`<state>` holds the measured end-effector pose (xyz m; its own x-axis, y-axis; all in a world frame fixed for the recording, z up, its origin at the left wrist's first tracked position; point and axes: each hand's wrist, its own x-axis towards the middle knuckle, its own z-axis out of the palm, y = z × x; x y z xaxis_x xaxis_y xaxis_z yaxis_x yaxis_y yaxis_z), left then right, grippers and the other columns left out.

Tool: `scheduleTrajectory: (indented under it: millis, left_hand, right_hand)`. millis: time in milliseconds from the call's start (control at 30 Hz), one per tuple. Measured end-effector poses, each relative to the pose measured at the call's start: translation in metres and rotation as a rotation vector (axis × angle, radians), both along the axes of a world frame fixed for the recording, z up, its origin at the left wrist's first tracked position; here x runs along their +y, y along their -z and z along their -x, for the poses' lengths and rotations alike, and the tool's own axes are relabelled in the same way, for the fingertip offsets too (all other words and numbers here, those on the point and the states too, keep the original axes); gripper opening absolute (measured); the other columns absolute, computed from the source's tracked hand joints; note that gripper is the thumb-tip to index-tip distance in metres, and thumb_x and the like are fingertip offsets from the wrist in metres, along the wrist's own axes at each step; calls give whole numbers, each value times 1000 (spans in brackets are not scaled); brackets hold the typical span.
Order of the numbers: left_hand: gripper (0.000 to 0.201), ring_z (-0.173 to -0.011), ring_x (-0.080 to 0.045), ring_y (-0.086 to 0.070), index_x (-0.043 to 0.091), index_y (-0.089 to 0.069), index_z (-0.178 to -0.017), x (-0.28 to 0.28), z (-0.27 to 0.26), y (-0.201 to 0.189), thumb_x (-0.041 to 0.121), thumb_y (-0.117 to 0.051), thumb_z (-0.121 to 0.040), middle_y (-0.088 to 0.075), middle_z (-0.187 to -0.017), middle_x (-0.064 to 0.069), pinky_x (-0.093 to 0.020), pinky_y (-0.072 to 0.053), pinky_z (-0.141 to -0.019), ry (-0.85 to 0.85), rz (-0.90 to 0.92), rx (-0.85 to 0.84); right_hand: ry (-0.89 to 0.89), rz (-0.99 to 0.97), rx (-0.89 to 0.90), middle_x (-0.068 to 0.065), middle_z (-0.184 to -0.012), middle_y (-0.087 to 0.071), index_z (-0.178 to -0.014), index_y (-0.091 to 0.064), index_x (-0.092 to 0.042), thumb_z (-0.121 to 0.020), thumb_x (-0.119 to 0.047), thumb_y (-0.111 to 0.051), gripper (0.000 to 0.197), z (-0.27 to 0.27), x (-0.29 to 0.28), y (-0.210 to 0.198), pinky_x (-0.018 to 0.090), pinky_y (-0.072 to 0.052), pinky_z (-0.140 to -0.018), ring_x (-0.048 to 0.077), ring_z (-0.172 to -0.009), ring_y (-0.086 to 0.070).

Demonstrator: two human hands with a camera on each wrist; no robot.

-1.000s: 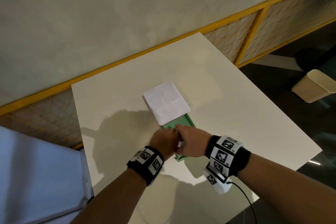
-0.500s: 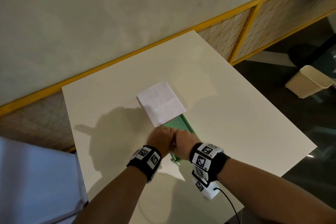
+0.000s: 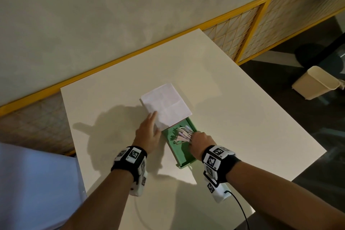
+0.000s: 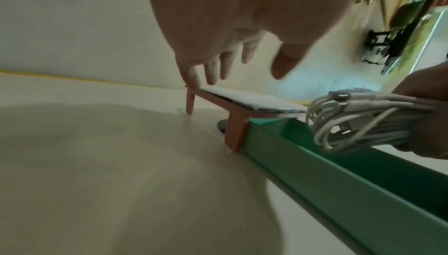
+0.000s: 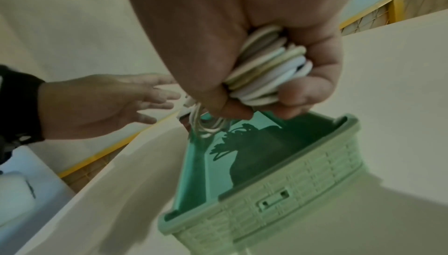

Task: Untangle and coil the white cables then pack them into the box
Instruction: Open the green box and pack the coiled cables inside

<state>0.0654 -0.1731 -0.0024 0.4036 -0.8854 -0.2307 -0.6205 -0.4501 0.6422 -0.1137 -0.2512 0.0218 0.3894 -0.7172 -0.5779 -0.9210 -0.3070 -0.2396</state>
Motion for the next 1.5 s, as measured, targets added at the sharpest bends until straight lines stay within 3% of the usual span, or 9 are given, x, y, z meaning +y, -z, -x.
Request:
scheduleTrajectory:
  millis: [133,367,633,833,967,1100,1233,1367,1500]
  left_hand:
    - [56,-130,-30,-47,6,-32,-144,-10,2,7,27,-50,-95,-41,-148,-15,-40,-39,-106,-305,-81,187]
    - [27,-103,-25,-62,5,-61,-114,-15,11,12,18,-59,-90,-68,-115,-12,-21,-39,-78,-383,-10,187]
    - [29,-104,-25,-64,6,-65,-112,-15,3,12,19,-64,-86,-70,-113,-11,-20,-42,-82,-364,-29,165]
    - [31,-108,-27,-63,5,-63,-116,-19,1,11,18,-59,-89,-69,-117,-13,-25,-44,-87,-317,-75,137]
    - [33,-108,-26,-63,5,-62,-118,-18,0,10,19,-60,-88,-69,-116,-12,-27,-46,-89,-317,-81,137]
    - [31,-107,-29,-63,3,-63,-114,-18,-1,11,17,-61,-87,-70,-113,-14,-31,-47,-88,-289,-69,110]
    - [34,-107,-28,-63,2,-62,-116,-17,0,13,19,-61,-87,-70,-113,-14,-29,-46,-87,-286,-61,109]
    - [35,-108,-27,-63,2,-60,-119,-15,2,12,19,-61,-88,-68,-117,-13,-25,-43,-85,-286,-54,140]
    - [34,-110,-25,-62,3,-57,-122,-11,6,13,17,-58,-91,-66,-121,-13,-21,-41,-85,-315,-25,213]
  right_hand:
    - [20,59,42,9,-107,-66,-105,-54,-5,-94,-17,-43,20,-9,2,14,32,-52,-76,27,-97,-65]
    - [121,63,64,12,-111,-65,-110,-50,-3,-94,-20,-44,24,-30,0,39,36,-53,-81,29,-102,-65]
    - [11,166,204,19,-116,-58,-116,-43,3,-96,-10,-33,26,-52,2,49,41,-50,-83,34,-104,-60]
    - [-129,152,379,24,-119,-55,-124,-37,5,-93,-17,-41,38,-55,-3,50,43,-54,-69,39,-103,-58]
    - [-140,161,303,21,-118,-55,-120,-39,5,-93,-25,-44,41,-57,-6,55,40,-53,-84,35,-105,-58]
    - [-127,200,192,19,-123,-54,-121,-40,4,-96,-14,-38,31,-65,-8,50,38,-49,-89,32,-112,-56]
    - [-150,196,244,14,-120,-57,-122,-41,1,-93,-11,-40,31,-70,-9,51,38,-50,-83,29,-107,-59]
    - [-159,260,349,10,-105,-61,-113,-46,-3,-89,-16,-42,28,-69,-8,53,37,-31,-70,26,-90,-60]
    - [-30,242,283,13,-114,-55,-119,-43,-4,-82,-27,-56,45,-67,-7,61,38,-39,-71,30,-100,-53]
